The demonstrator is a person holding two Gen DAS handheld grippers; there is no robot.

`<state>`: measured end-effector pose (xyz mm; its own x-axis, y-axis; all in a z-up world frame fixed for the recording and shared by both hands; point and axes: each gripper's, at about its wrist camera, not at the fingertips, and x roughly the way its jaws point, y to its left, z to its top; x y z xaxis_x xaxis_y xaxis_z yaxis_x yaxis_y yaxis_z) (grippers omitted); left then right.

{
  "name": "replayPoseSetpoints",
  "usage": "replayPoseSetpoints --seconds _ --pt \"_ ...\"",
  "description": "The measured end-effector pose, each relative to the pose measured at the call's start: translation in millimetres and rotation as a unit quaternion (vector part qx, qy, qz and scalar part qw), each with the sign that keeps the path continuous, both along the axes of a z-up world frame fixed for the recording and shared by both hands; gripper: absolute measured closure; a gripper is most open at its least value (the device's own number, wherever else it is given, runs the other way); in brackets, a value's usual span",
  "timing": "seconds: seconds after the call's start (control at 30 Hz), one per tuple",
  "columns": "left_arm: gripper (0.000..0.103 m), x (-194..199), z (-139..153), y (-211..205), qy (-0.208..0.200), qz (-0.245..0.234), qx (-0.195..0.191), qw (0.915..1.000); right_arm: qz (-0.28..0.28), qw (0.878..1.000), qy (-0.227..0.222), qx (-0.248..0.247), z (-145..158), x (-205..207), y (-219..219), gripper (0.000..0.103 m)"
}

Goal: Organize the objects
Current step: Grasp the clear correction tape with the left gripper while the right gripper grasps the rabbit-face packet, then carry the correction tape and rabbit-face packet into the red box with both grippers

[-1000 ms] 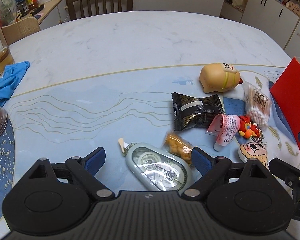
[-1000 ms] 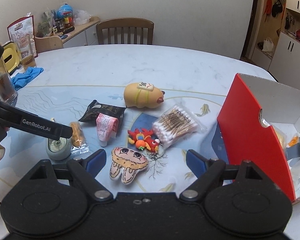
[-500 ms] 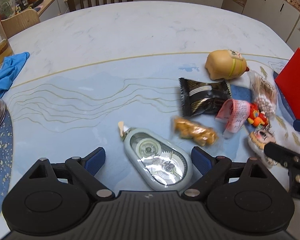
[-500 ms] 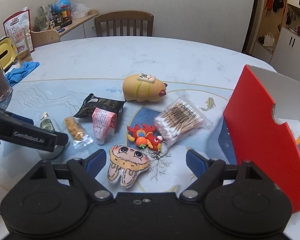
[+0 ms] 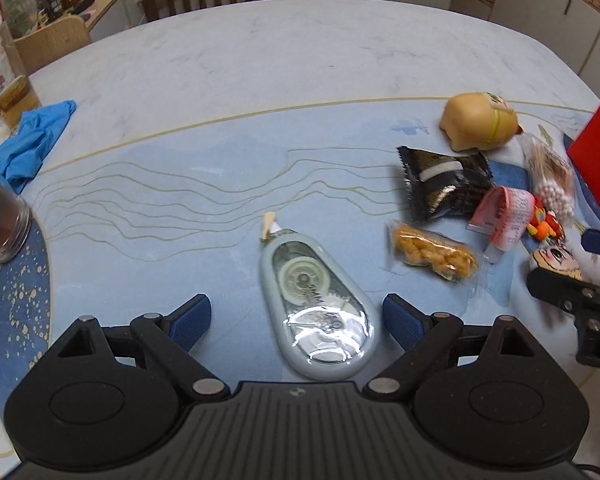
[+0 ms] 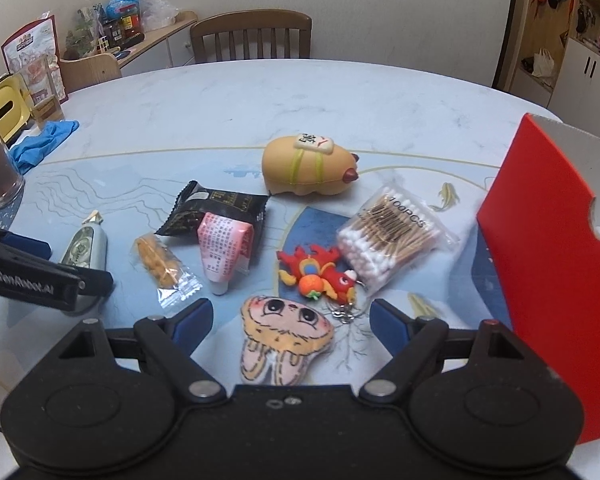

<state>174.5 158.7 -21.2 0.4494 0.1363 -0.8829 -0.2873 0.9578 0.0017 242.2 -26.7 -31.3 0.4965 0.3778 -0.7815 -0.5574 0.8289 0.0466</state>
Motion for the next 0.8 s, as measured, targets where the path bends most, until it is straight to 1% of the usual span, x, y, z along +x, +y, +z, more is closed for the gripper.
replayPoseSetpoints --seconds 0.07,0.1,0.13,0.17,0.2,0.27,0.3,0.33,0.37,0.5,0.63,0.8 --pt "0.011 -1 0 -2 -0.004 -0.003 0.0 1.0 0.0 1.0 0.001 -0.001 -1 0 2 0.024" --pt "0.011 -2 0 -3 -0.006 -0.005 0.001 1.0 0.0 1.0 0.003 -0.002 -2 1 2 0.029" --pt "0.014 -2 0 -4 -0.008 -0.008 0.002 0.9999 -0.001 1.0 0.005 -0.003 -3 1 3 0.037" --pt "0.021 -2 1 -6 -0.012 -0.014 0.008 0.9998 -0.001 1.0 0.009 -0.002 -4 2 4 0.04" --pt "0.025 -3 2 -7 -0.016 -0.019 0.009 0.9996 -0.001 1.0 0.013 0.0 -4 2 4 0.041" --pt "0.041 -3 4 -9 -0.02 -0.021 0.009 0.9995 0.0 1.0 0.015 0.001 -6 2 4 0.043" --pt "0.044 -3 5 -10 -0.021 -0.022 0.009 0.9995 0.0 1.0 0.015 0.001 -7 1 4 0.046" --pt "0.044 -3 6 -10 -0.02 -0.024 0.007 0.9995 0.0 1.0 0.015 0.0 -7 1 4 0.05" --pt "0.044 -3 6 -10 -0.019 -0.026 0.006 0.9995 0.0 1.0 0.015 0.002 -7 0 4 0.051" --pt "0.044 -6 6 -10 -0.021 -0.025 0.007 0.9995 0.003 1.0 0.019 0.012 -6 -2 1 0.053" --pt "0.044 -9 10 -12 -0.026 -0.023 0.017 0.9992 0.011 1.0 0.009 0.015 -1 -7 -2 0.055" --pt "0.044 -15 24 -12 -0.045 -0.022 0.006 0.9987 0.02 1.0 -0.005 0.023 14 -12 -11 0.055"
